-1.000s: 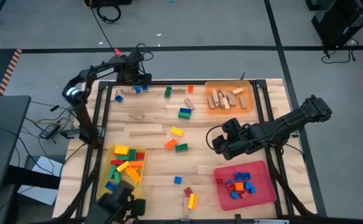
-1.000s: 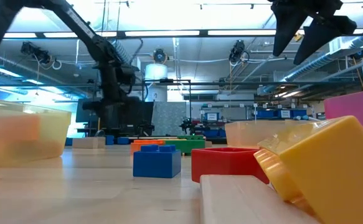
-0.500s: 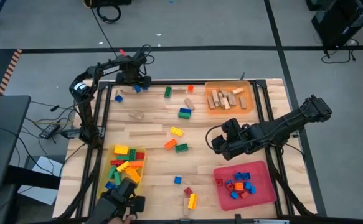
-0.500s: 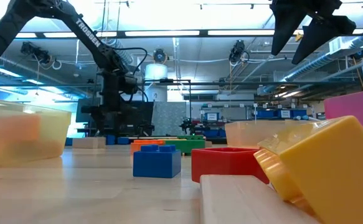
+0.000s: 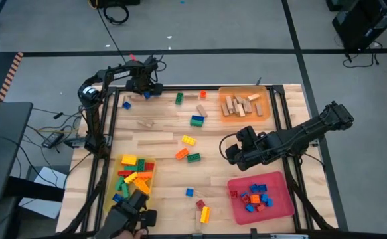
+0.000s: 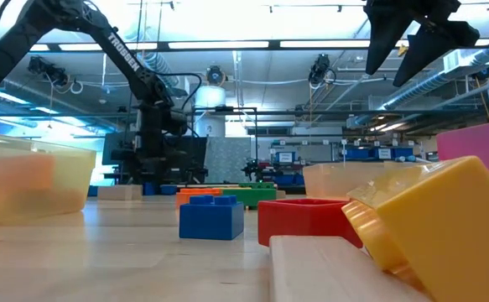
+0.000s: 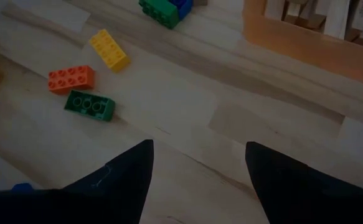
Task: Sort blocks by size
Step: Put the small blue game piece into the red bin
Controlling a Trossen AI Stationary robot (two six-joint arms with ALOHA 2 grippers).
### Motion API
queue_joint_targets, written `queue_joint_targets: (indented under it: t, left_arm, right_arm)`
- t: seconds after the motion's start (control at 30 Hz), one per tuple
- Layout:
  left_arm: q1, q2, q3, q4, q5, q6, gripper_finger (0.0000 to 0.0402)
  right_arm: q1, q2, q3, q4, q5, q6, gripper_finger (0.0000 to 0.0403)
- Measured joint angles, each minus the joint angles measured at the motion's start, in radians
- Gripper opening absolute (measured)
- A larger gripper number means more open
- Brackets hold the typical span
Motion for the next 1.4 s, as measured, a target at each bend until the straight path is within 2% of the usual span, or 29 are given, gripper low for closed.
queue_joint_targets:
  t: [0.2, 0.5, 0.93, 1.17, 1.4]
  left_arm:
    - [0.0, 0.0, -0.001, 0.004, 0.0, 0.001, 0.0231]
    - [0.0, 0.0, -0.001, 0.004, 0.0, 0.004, 0.0166]
    - [-0.016, -0.003, -0.001, -0.091, 0.02, 0.035, 0.017]
    - [-0.126, -0.06, -0.002, -0.127, 0.014, 0.035, 0.017]
    - [-0.333, -0.174, -0.002, -0.125, 0.002, -0.033, 0.017]
  right_arm:
    - [0.0, 0.0, 0.0, 0.0, 0.0, 0.0, 0.0268]
    - [0.0, 0.0, 0.0, 0.0, 0.0, 0.0, 0.0267]
    - [0.0, 0.0, 0.0, -0.001, 0.0, -0.02, 0.0266]
    - [0.028, 0.0, 0.0, -0.065, 0.0, -0.017, 0.0263]
    - [0.115, 0.0, 0.0, -0.161, 0.023, 0.081, 0.0253]
